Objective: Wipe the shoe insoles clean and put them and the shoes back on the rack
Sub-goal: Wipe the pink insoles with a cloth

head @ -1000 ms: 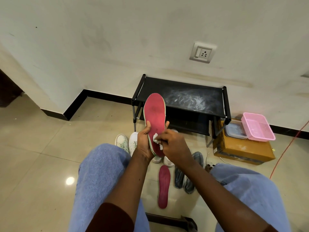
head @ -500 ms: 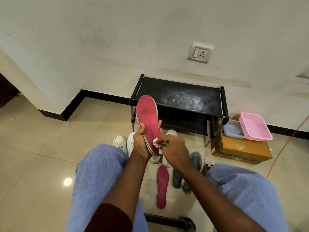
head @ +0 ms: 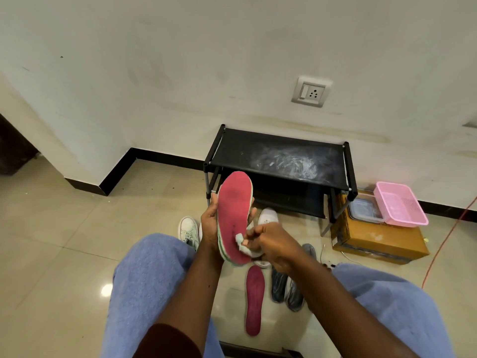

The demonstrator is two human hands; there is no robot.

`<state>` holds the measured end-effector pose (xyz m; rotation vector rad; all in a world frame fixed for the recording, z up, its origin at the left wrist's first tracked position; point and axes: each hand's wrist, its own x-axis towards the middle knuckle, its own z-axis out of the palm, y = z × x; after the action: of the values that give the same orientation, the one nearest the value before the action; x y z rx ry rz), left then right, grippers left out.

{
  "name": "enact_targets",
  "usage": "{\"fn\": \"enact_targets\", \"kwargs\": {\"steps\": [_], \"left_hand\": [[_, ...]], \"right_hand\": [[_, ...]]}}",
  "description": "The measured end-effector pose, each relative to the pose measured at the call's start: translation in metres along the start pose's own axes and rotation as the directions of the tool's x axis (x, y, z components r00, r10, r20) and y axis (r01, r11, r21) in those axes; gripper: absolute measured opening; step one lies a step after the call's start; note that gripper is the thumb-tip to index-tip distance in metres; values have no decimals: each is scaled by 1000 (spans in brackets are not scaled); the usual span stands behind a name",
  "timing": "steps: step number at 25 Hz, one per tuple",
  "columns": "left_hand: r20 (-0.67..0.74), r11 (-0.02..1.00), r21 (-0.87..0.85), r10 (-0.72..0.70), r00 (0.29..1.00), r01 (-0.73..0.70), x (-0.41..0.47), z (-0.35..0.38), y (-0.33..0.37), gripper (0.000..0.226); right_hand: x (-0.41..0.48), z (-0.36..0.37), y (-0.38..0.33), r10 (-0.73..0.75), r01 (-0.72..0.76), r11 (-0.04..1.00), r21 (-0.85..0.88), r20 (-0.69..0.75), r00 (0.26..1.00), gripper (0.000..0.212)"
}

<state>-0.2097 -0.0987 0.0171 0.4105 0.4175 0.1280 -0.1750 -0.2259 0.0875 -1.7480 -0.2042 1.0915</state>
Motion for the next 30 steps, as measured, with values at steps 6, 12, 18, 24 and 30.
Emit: {"fn": "enact_targets", "kwargs": {"steps": [6,12,18,24,30], "left_hand": [[-81,999,23,27,996,-25,4,-4,-6,66],[-69,994,47,106,992,-103,3,5,-13,54],[-185,989,142,62,981,-35,4,-4,-9,53],[-74,996,42,84,994,-81,0,12,-10,61],[63,995,-13,99,993,-98,0,17,-15,53]], "right_hand": [[-3,5,-10,-496,312,724,-615,-151,855,13],[20,22,-6,-526,314,453,-834,34,850,28],[6,22,4,-498,388,584,-713,62,865,23],[30,20,-14,-611,394,545,-740,-28,791,21],[50,12,-22,-607,328,512,-794,-64,792,27]]}}
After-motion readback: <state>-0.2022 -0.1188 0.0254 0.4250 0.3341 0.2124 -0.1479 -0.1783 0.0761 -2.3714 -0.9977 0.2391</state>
